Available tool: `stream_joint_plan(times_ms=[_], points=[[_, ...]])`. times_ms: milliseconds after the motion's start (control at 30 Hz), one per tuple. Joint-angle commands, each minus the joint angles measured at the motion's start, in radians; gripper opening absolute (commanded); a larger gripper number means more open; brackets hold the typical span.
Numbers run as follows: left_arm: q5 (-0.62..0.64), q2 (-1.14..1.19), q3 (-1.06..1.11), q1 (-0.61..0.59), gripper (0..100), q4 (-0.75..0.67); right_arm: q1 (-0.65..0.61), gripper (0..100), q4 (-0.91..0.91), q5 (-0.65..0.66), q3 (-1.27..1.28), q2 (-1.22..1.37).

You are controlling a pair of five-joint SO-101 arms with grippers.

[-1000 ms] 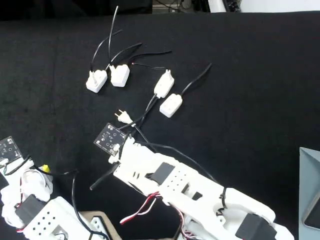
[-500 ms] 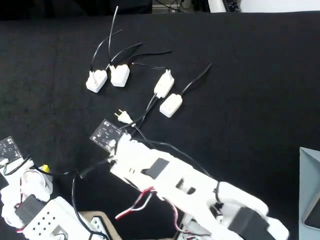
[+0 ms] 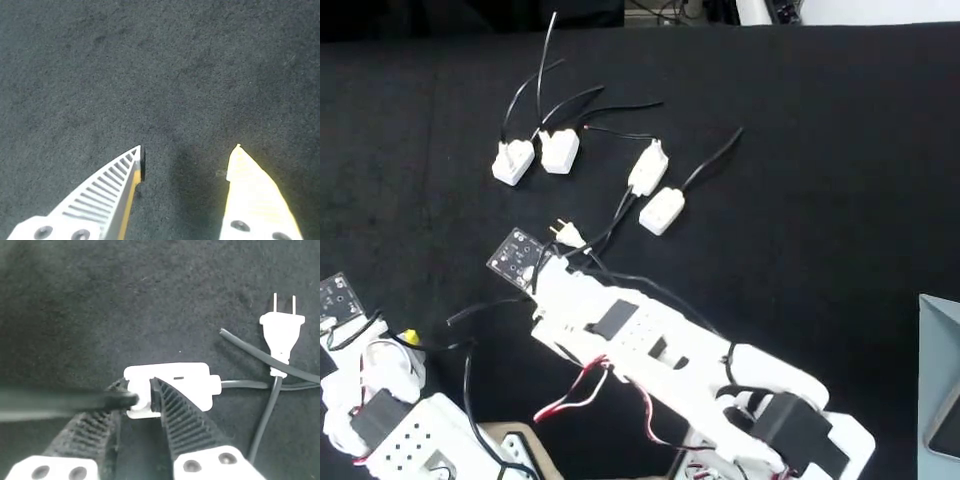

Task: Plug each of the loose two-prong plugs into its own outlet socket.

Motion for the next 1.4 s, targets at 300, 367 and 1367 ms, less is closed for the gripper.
stream_joint_plan(times_ms=[300,367,1367], points=[[0.002,-0.006,0.007,0.001,28,-0.02,0.12,1.1,0.026,-0.002,-0.205,0.031],[0.0,-0.006,0.007,0.001,28,-0.02,0.12,1.1,0.026,-0.02,-0.243,0.035],[-0.023,-0.006,0.008,0.001,28,-0.018,0.12,29.6,0.157,-0.061,-0.816,0.398]])
